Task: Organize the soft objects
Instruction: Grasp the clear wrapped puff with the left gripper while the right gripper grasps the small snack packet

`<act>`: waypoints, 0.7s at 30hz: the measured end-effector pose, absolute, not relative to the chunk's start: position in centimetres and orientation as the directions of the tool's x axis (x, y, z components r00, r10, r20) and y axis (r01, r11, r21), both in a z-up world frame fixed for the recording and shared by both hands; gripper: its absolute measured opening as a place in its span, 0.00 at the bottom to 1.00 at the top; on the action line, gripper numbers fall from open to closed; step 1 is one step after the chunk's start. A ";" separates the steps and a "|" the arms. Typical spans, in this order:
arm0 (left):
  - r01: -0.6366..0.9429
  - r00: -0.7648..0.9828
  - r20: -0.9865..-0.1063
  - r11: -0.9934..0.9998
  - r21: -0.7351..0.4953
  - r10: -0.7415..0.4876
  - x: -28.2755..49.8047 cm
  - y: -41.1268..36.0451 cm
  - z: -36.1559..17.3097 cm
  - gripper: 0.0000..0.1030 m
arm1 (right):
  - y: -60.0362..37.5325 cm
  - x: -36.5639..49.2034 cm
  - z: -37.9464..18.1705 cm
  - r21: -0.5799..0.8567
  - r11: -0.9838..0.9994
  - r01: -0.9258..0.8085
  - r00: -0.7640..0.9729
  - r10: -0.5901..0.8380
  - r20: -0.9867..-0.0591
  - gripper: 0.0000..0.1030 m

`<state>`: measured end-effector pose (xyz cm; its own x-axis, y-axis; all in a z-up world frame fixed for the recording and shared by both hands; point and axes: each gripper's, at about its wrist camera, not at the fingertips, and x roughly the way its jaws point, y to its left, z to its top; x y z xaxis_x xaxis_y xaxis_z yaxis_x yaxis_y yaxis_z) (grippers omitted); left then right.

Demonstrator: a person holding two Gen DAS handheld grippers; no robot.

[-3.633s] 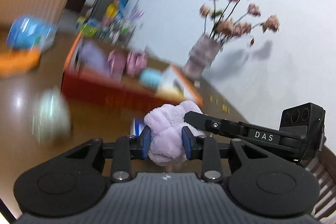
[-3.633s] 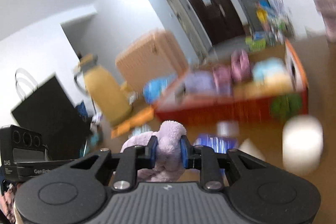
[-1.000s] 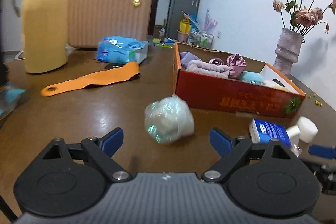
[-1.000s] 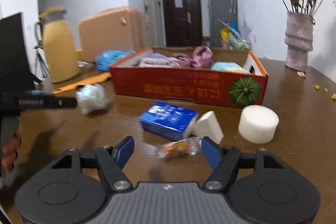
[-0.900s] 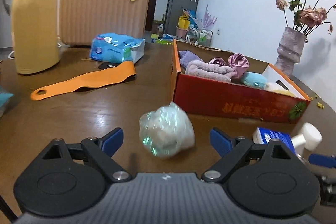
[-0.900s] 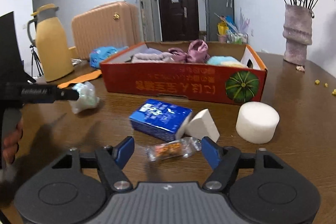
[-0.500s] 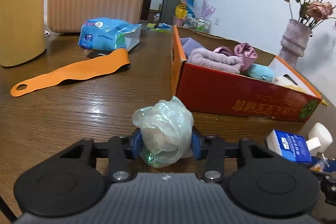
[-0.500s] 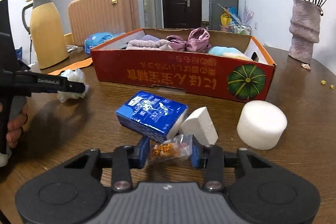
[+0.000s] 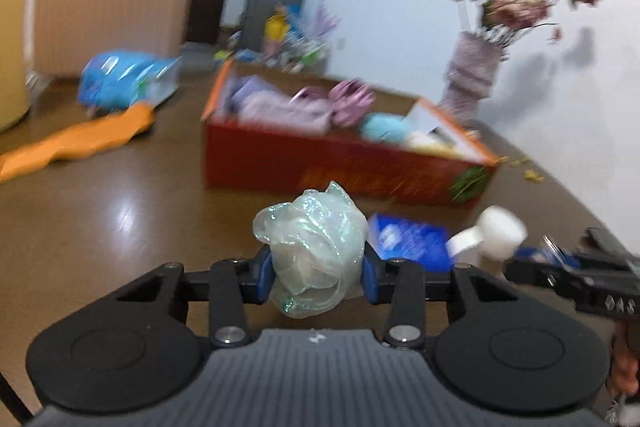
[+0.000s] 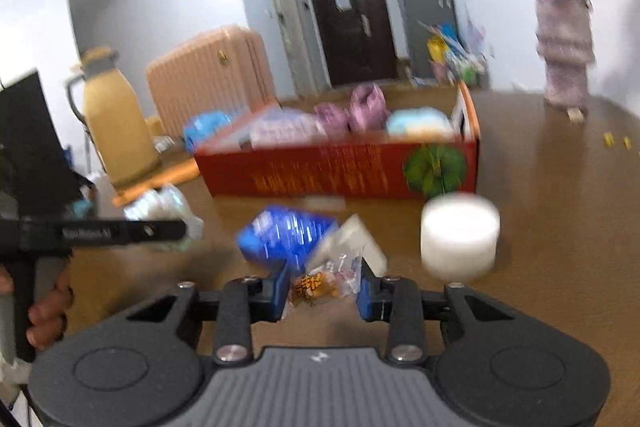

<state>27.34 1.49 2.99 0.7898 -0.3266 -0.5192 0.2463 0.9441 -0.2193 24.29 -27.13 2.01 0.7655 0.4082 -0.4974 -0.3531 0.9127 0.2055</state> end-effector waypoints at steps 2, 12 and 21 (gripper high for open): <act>0.277 0.799 -0.493 0.939 -0.206 -0.344 28.8 0.8 4.6 0.41 | -27.3 25.6 3.8 0.165 0.911 -0.377 0.791 0.410 -0.454 0.32; 0.303 0.729 -0.582 0.932 -0.198 -0.360 46.9 -4.4 7.0 0.43 | -27.3 45.6 7.2 0.251 0.890 -0.379 0.751 0.455 -0.478 0.32; 0.251 0.692 -0.614 0.924 -0.288 -0.379 52.3 -4.1 3.7 0.72 | -26.8 52.2 5.1 0.270 0.915 -0.300 0.729 0.402 -0.554 0.50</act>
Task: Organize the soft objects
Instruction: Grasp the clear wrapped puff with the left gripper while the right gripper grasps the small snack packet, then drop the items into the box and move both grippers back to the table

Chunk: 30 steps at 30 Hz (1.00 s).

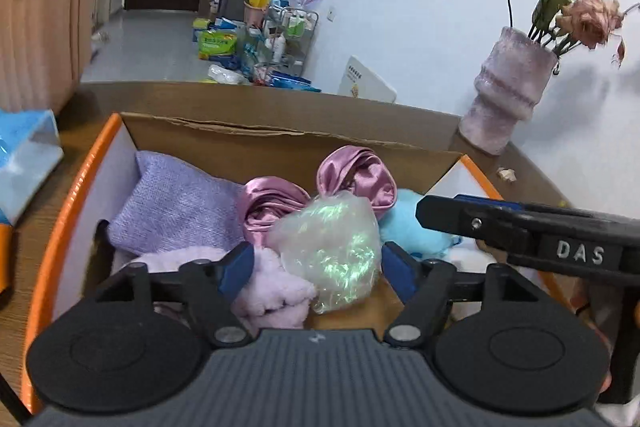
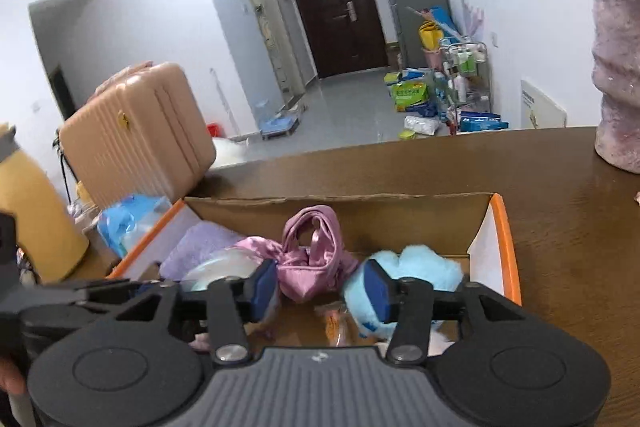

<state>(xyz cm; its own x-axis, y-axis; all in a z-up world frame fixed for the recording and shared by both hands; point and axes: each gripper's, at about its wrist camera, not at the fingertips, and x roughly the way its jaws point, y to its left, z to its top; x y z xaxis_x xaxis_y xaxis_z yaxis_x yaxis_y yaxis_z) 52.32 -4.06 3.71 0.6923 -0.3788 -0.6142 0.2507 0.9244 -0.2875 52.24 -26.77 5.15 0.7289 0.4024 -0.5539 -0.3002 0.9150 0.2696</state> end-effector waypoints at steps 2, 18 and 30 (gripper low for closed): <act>0.264 0.697 -0.603 0.921 -0.287 -0.388 52.1 -4.0 4.0 0.75 | -26.9 52.1 5.4 0.275 0.912 -0.303 0.739 0.408 -0.537 0.56; 0.255 0.833 -0.484 0.962 -0.097 -0.270 35.5 -0.1 9.7 0.83 | -30.6 36.7 10.5 0.078 0.946 -0.314 0.822 0.312 -0.476 0.68; 0.231 0.813 -0.511 0.961 -0.155 -0.278 18.4 -0.1 5.5 0.90 | -30.8 18.9 5.7 0.137 0.898 -0.419 0.809 0.438 -0.393 0.81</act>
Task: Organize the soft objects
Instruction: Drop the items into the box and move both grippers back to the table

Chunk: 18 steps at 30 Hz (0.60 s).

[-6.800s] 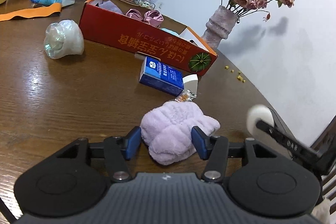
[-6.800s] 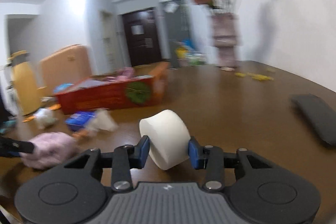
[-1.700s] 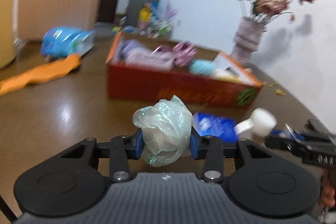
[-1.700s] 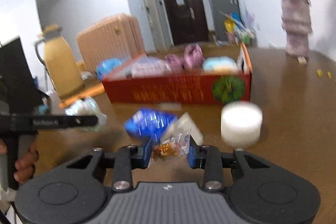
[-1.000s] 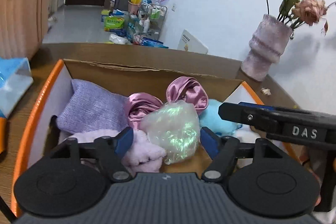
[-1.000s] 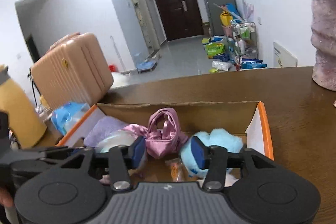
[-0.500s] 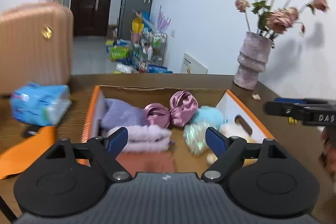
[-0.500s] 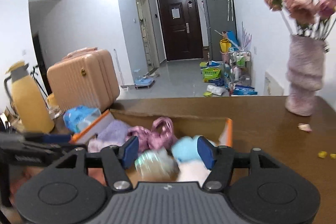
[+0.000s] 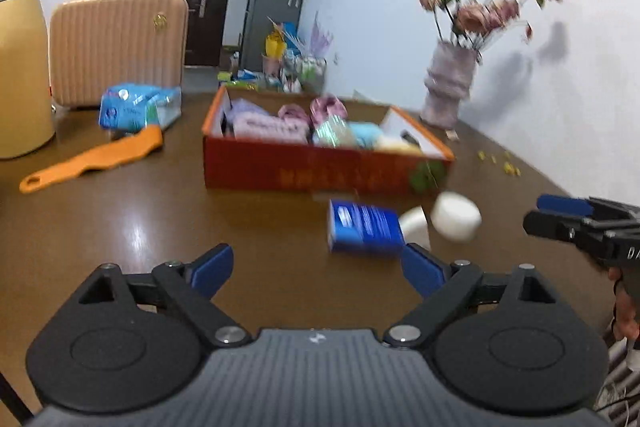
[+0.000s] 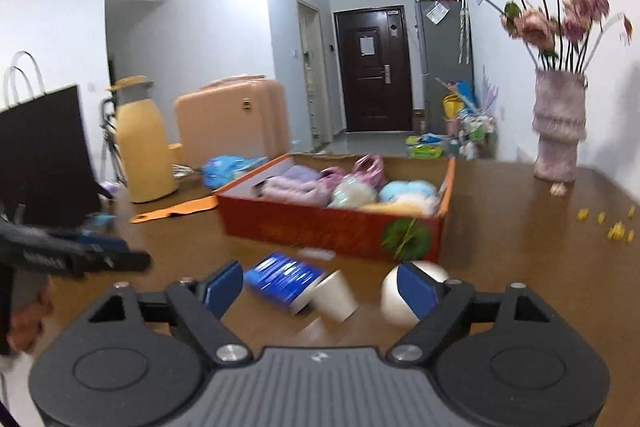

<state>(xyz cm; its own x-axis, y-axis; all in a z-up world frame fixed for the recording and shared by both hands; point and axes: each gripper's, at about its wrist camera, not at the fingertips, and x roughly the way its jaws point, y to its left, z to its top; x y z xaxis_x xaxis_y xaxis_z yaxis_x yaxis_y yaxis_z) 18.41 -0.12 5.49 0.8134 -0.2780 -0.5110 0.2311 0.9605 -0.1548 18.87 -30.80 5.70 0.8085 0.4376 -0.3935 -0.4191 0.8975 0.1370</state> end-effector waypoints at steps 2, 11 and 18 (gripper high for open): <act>0.232 0.816 -0.511 0.963 -0.139 -0.270 17.5 -0.7 5.3 0.90 | -30.9 17.8 5.2 0.152 0.889 -0.432 0.800 0.456 -0.391 0.81; 0.324 0.753 -0.539 0.925 -0.196 -0.378 20.5 -6.6 4.3 0.59 | -33.5 17.1 3.6 0.187 0.932 -0.311 0.845 0.361 -0.395 0.80; 0.352 0.758 -0.559 0.932 -0.083 -0.336 27.1 -14.0 2.2 0.48 | -36.3 19.7 1.6 0.222 0.955 -0.197 0.849 0.280 -0.447 0.72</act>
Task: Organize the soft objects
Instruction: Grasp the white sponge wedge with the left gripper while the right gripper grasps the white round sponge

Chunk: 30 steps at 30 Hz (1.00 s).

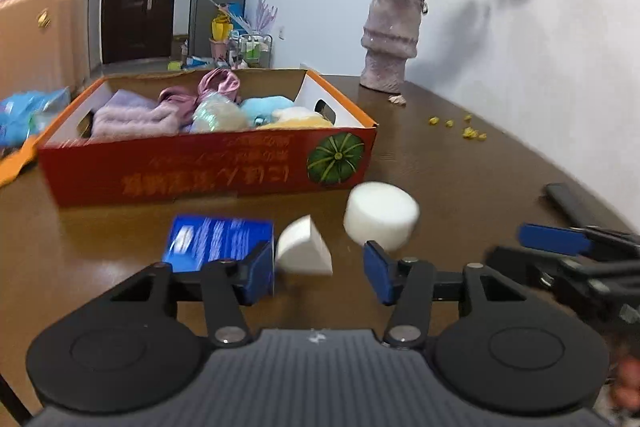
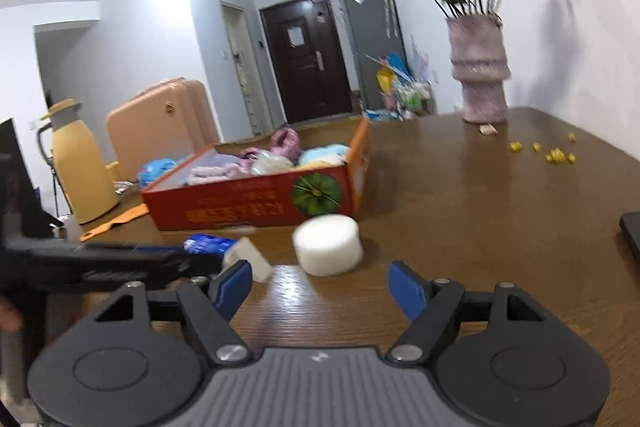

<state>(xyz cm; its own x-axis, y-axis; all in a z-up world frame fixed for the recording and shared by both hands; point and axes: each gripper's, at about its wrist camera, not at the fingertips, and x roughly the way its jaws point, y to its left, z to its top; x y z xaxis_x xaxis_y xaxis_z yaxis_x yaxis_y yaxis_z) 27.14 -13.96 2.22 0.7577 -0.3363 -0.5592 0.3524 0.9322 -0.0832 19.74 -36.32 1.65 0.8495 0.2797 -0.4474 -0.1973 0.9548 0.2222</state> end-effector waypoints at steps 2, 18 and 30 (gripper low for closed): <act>0.356 0.758 -0.567 0.933 -0.053 -0.322 28.4 -15.1 1.7 0.47 | -36.7 20.5 1.3 0.224 0.956 -0.188 0.845 0.274 -0.459 0.72; 0.366 0.742 -0.594 0.930 -0.027 -0.309 32.2 -15.6 0.2 0.28 | -34.9 29.1 -0.7 0.212 0.950 -0.228 0.807 0.306 -0.505 0.65; 0.378 0.726 -0.551 0.908 -0.181 -0.412 28.7 -11.1 3.3 0.17 | -32.5 31.2 -1.8 0.170 0.957 -0.236 0.767 0.291 -0.571 0.51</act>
<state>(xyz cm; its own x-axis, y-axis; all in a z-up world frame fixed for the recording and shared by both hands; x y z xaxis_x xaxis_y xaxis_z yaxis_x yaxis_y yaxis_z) 28.75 -11.13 3.29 0.7258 -0.4124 -0.5506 0.3785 0.9077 -0.1811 31.24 -32.46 -1.79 0.7675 0.2908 -0.5713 -0.2357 0.9568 0.1704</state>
